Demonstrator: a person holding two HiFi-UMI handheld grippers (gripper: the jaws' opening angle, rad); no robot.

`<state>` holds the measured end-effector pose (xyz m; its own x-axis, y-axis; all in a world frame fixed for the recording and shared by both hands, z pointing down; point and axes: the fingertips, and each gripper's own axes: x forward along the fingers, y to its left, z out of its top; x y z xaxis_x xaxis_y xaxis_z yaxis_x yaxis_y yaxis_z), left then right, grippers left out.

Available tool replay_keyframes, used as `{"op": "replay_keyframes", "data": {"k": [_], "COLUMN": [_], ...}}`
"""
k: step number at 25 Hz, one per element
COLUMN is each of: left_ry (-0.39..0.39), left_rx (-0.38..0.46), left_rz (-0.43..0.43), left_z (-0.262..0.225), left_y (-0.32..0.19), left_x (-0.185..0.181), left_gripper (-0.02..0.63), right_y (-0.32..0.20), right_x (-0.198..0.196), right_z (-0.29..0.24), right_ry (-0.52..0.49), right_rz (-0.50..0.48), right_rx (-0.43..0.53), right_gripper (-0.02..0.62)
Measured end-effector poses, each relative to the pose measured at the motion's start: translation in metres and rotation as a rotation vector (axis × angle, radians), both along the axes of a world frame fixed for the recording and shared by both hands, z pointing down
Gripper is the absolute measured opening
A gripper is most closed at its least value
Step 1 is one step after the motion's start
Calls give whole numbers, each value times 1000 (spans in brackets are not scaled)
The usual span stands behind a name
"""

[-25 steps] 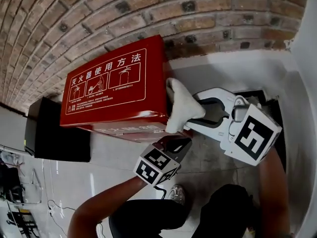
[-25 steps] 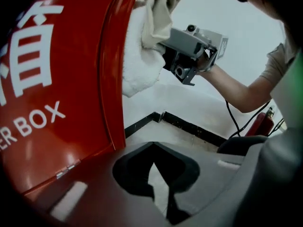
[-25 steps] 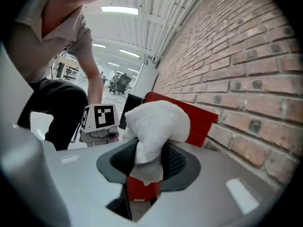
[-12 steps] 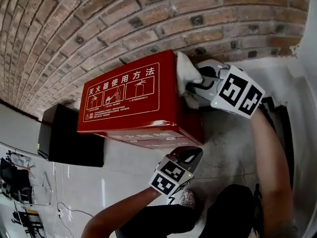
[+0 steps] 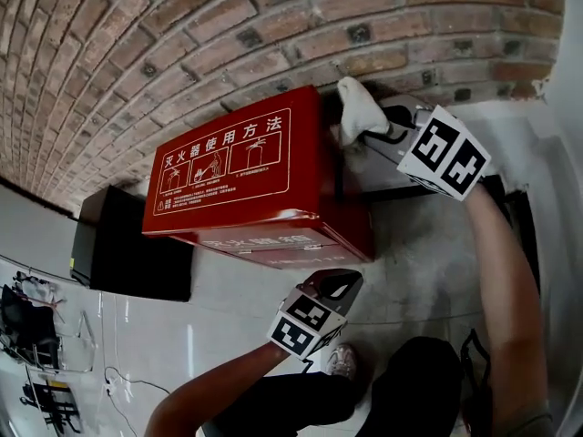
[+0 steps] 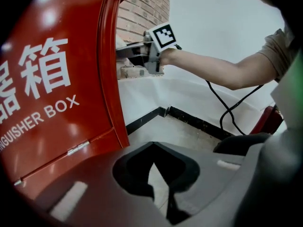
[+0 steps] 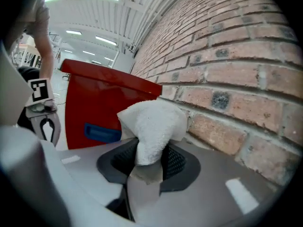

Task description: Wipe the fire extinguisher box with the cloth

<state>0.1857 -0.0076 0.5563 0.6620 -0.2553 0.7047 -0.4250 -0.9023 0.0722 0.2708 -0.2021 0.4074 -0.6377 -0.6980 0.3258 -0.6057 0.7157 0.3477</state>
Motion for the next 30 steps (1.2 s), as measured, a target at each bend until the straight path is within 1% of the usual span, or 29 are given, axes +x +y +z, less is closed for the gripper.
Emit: {"op": "replay_keyframes", "data": {"k": [1, 3, 7, 9, 10, 13, 17, 21, 25, 27, 30], "left_ry": [-1, -15, -26, -26, -28, -20, -8, -21, -40, -44, -58], "left_rx": [-5, -5, -26, -16, -10, -6, 13, 27, 14, 8, -3], "left_rz": [-11, -30, -72, -92, -101, -123, -128, -117, -122, -120, -88], "left_z": [2, 7, 13, 14, 15, 17, 22, 28, 36, 38, 44], "left_y": [-1, -3, -3, -4, -4, 0, 0, 3, 6, 9, 20], "left_x": [-1, -3, -3, -4, -5, -3, 1, 6, 6, 5, 4], "left_gripper": [0, 0, 0, 0, 0, 0, 0, 0, 0, 0, 0], "right_y": [16, 50, 113, 134, 139, 134, 111, 70, 20, 5, -7], "right_x": [2, -3, -38, -59, -67, -76, -67, -56, -41, -37, -32], "right_z": [3, 10, 29, 41, 46, 57, 68, 87, 113, 125, 138], "right_ry": [10, 21, 18, 29, 34, 30, 54, 61, 70, 67, 74], "right_rz": [-27, -114, -320, -384, -394, -378, -316, -249, -144, -103, -68], "right_rx": [-5, -17, -66, -88, -93, -108, -117, -152, -195, -220, -233], "right_gripper": [150, 150, 150, 150, 152, 151, 149, 149, 147, 147, 147]}}
